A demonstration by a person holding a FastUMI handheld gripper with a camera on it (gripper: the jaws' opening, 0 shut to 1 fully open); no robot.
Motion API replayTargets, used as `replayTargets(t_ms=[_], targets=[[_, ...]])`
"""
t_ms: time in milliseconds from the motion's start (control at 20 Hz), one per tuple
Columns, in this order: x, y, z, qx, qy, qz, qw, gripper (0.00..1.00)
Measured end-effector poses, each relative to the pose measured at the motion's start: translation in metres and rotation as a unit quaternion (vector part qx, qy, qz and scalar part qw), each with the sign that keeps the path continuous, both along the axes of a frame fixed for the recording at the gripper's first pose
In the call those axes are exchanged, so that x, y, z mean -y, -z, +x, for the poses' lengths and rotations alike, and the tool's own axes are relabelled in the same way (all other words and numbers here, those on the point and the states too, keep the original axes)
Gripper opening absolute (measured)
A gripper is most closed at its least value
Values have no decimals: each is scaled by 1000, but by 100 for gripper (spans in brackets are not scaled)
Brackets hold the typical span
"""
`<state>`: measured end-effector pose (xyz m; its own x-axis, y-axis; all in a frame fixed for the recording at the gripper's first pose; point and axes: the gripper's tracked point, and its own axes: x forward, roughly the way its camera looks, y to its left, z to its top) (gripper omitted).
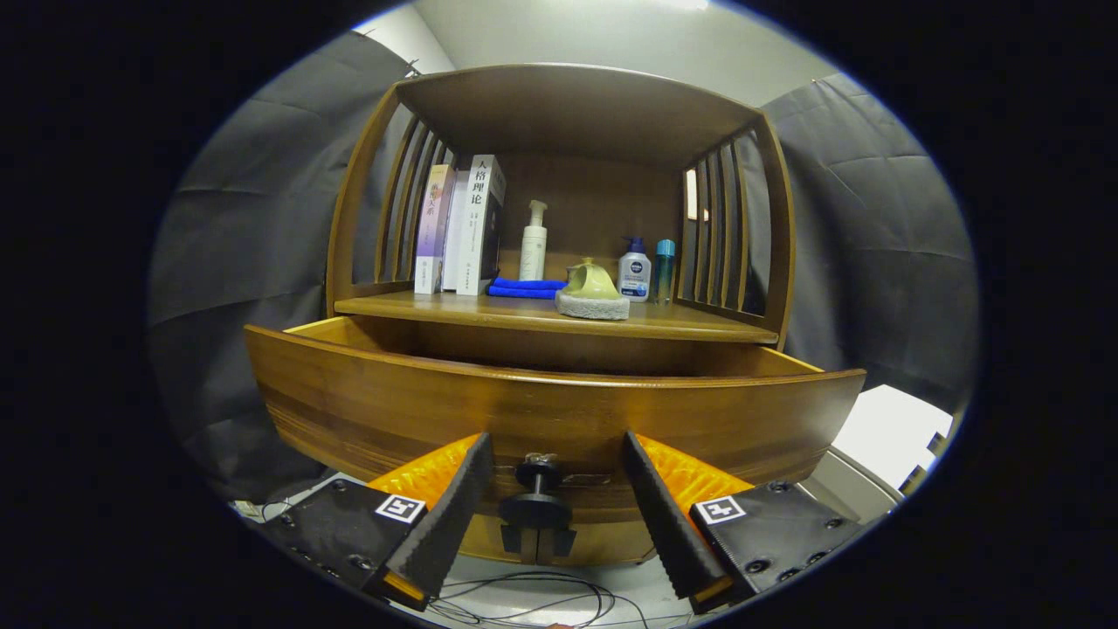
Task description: Pull open the drawer, take out the items inside it, and place them on the countertop above the cabinet.
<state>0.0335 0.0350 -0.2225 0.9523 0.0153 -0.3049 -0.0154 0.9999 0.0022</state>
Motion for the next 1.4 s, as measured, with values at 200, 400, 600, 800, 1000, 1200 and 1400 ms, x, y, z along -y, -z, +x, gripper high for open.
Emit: replayTargets(t_ms=[200, 400, 600, 800, 1000, 1200, 1400], targets=[[1, 3, 15, -1, -2, 2, 1000, 96], [3, 5, 33, -3, -9, 3, 1000, 96], [4, 7, 51, 0, -11, 4, 1000, 97], [5, 10, 67, -5, -13, 6, 1000, 97], [6, 12, 84, -10, -16, 5, 1000, 97], [6, 15, 106, -18, -17, 7, 1000, 97], [9, 19, 121, -26, -14, 2, 1000, 97]])
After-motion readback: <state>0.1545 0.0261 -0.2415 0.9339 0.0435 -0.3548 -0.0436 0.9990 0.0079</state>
